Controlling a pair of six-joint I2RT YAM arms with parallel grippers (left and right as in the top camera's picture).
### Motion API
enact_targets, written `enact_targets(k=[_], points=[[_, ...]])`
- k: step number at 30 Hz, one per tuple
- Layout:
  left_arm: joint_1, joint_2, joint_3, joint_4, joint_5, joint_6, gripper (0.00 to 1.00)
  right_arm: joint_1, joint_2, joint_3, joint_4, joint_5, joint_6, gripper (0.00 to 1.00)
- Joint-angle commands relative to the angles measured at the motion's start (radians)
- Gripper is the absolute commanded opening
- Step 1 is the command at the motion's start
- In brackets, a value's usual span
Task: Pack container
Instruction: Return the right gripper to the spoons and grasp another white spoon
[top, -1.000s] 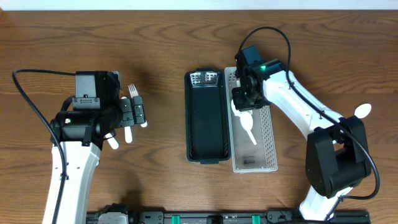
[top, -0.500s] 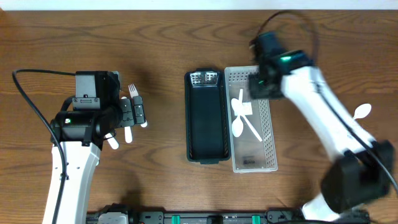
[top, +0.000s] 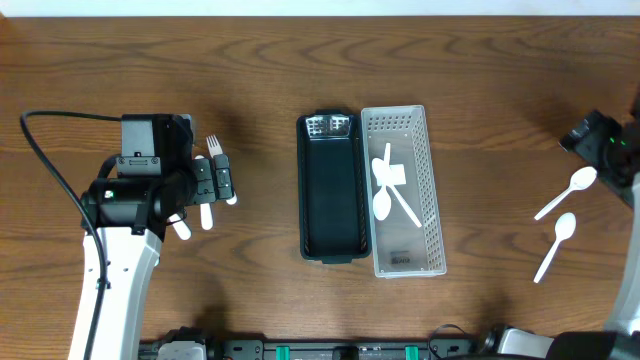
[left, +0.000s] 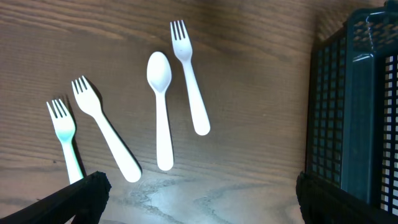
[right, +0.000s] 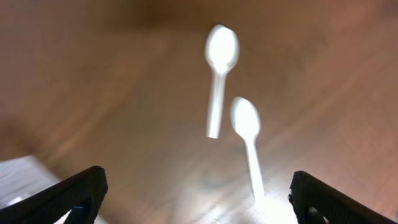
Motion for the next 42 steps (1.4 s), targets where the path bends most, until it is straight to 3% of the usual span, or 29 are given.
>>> enact_targets(k=[1,6,13,26,42], points=[[0.004,0.005,0.014,-0.002,-0.013,0.014,0.98,-0.087,0.025,-0.11,0.035,-0.019,0.013,0.99],[0.004,0.005,0.014,-0.002,-0.013,0.014,0.98,-0.185,0.073,-0.299,0.197,-0.122,-0.078,0.95],[0.004,0.005,0.014,-0.002,-0.013,0.013,0.98,-0.213,0.185,-0.42,0.312,-0.131,-0.122,0.88],[0.004,0.005,0.014,-0.002,-0.013,0.013,0.98,-0.213,0.348,-0.443,0.362,-0.094,-0.122,0.77],[0.004,0.005,0.014,-0.002,-0.013,0.013,0.98,-0.213,0.364,-0.444,0.394,-0.068,-0.122,0.69]])
